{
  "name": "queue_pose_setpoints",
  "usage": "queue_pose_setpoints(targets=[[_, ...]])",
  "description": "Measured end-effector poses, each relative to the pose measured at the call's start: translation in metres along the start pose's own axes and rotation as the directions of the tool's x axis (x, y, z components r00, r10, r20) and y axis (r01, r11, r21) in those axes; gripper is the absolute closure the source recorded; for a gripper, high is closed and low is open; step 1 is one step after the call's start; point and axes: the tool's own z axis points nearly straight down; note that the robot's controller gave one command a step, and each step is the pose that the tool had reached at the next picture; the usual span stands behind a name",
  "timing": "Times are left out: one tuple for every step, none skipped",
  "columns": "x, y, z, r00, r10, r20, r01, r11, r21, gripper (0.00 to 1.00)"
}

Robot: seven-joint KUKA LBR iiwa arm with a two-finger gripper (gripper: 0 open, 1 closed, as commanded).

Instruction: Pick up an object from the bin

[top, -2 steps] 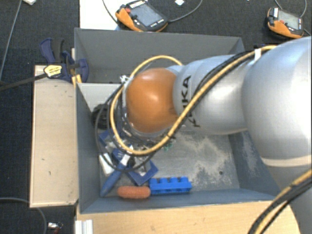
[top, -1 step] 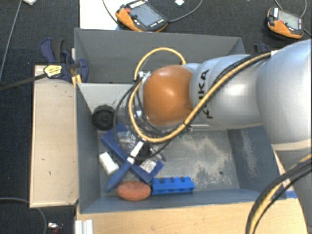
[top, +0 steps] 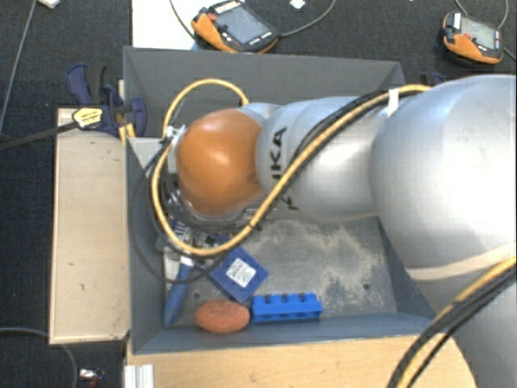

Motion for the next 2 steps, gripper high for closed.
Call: queue_pose_setpoints(targets=[[0.0,0.0,0.0,1.0,0.001,0.0,-0.001,1.0,0.0,1.0],[0.003,0.003,-0.022,1.0,0.004,-0.008,-0.004,1.0,-0.01,1.0]])
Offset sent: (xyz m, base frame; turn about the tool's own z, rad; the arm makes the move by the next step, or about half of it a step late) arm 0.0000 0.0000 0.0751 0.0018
